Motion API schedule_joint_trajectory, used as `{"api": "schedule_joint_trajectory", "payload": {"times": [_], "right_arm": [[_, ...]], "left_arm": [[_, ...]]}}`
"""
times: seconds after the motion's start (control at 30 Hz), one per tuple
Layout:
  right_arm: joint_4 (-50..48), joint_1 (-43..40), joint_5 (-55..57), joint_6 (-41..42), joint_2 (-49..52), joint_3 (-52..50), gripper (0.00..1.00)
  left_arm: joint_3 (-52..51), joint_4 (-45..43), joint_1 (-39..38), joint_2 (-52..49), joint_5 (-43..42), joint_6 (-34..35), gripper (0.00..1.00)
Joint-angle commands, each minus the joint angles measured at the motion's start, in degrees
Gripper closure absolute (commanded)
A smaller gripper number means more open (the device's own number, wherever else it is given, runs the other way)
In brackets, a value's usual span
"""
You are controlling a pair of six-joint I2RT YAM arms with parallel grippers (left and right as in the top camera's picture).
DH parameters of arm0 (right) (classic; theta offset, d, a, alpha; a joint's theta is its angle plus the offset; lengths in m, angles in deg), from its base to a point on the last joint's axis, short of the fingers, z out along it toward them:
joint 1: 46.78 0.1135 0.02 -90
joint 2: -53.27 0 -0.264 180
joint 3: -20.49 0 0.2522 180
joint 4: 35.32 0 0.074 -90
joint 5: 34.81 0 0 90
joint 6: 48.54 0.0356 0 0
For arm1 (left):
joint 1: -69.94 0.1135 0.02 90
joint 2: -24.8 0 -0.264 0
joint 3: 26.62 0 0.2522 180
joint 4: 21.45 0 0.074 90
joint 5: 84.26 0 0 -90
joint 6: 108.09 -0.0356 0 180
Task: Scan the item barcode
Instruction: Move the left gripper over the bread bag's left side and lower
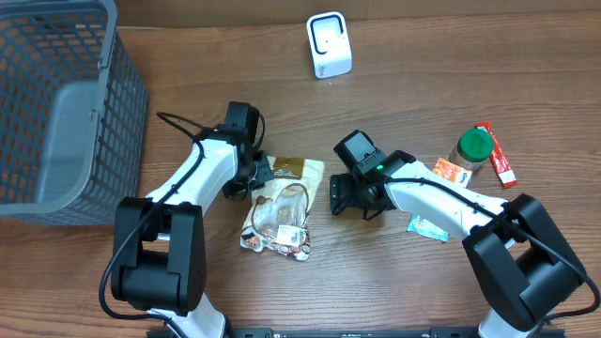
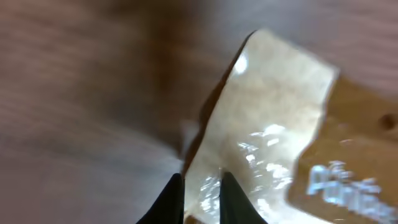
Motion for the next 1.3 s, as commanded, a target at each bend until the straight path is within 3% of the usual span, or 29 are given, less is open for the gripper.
{"api": "schedule_joint_trajectory", "payload": {"times": [0.0, 0.13, 0.57, 0.77, 0.93, 1.13, 1.27], "right_arm": [[0.2, -0.6, 2.0, -0.2, 0.2, -0.2, 0.14], [2.0, -1.8, 2.0, -0.2, 0.2, -0.2, 0.12], [5.7, -5.4, 2.0, 0.0, 0.2, -0.2, 0.06], [5.7, -5.4, 2.0, 0.0, 0.2, -0.2, 0.03], [5.9, -5.4, 2.0, -0.1, 0.2, -0.2, 0.00], [5.4, -5.4, 2.0, 0.0, 0.2, -0.2, 0.00], [5.0, -5.4, 2.0, 0.0, 0.2, -0.2, 0.00]], "left_arm": [[0.7, -3.5, -1.8, -0.7, -9.8, -6.8, 0.89], [0.7, -6.4, -4.2, -0.7, -13.6, -7.3, 0.90], [1.9, -11.0, -12.3, -0.7, -12.9, -9.3, 0.84], [11.1, 0.1, -10.4, 0.4, -10.3, -9.2, 0.84], [16.8, 12.7, -7.6, 0.8, -5.4, -7.8, 0.62], [16.1, 22.0, -3.8, 0.8, -5.3, -7.5, 0.09], [15.4, 24.5, -2.3, 0.8, -5.4, -7.2, 0.11]]}}
